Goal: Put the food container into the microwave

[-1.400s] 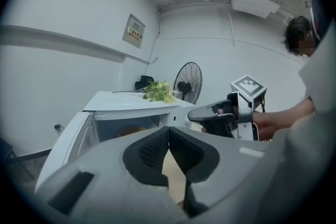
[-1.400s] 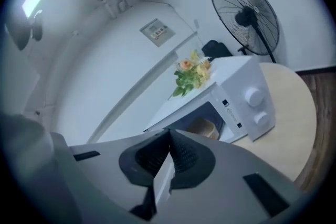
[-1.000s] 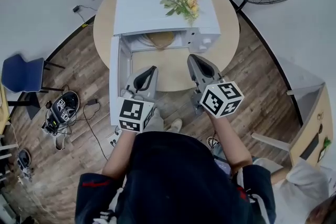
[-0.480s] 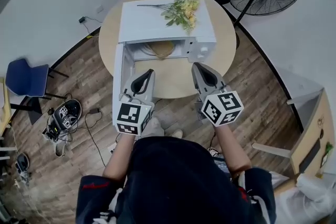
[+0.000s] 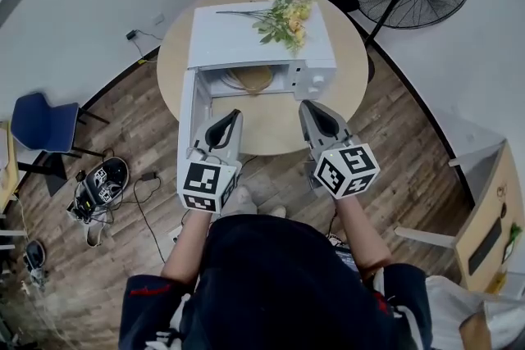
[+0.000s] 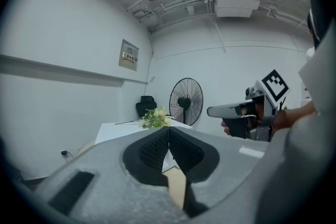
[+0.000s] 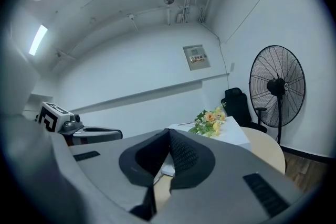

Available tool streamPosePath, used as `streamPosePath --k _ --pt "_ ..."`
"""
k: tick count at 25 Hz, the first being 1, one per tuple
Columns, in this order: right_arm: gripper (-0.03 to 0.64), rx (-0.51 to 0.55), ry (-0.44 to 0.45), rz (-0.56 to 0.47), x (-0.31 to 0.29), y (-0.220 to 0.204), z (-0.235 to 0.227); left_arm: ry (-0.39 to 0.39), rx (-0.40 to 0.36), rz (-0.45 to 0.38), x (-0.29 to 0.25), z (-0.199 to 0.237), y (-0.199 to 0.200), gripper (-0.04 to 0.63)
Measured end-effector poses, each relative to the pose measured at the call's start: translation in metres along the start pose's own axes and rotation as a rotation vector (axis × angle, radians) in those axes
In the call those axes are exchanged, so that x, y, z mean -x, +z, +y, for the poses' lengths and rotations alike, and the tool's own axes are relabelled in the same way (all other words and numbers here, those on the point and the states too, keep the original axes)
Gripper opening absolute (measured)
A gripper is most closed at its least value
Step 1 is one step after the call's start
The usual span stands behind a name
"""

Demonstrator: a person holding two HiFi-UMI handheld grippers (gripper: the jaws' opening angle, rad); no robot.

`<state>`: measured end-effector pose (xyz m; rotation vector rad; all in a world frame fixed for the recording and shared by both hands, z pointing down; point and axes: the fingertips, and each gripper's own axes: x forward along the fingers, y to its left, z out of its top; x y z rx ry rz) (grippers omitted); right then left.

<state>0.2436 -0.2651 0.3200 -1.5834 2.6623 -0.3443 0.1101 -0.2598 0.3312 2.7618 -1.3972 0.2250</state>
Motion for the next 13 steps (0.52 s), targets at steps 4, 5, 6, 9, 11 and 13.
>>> streamPosePath --k 4,5,6,9,11,13 --pt "0.009 -0.005 0.000 -0.004 0.001 0.000 0.000 -0.001 0.018 -0.008 0.002 0.001 0.001 0.017" --pt "0.009 -0.003 0.001 -0.005 0.001 0.001 0.001 -0.001 0.019 -0.011 0.002 0.001 0.002 0.017" --pt "0.009 0.000 0.000 -0.008 0.002 0.002 0.001 -0.001 0.021 -0.016 0.003 0.001 0.004 0.017" --pt "0.009 -0.007 -0.002 -0.019 0.003 0.003 0.001 0.003 0.023 -0.026 0.004 0.002 0.010 0.017" --pt "0.009 -0.013 -0.003 -0.025 0.004 0.004 0.001 0.004 0.023 -0.031 0.004 0.003 0.012 0.017" --pt "0.009 -0.015 -0.002 -0.027 0.005 0.004 0.001 0.005 0.022 -0.034 0.005 0.003 0.013 0.017"
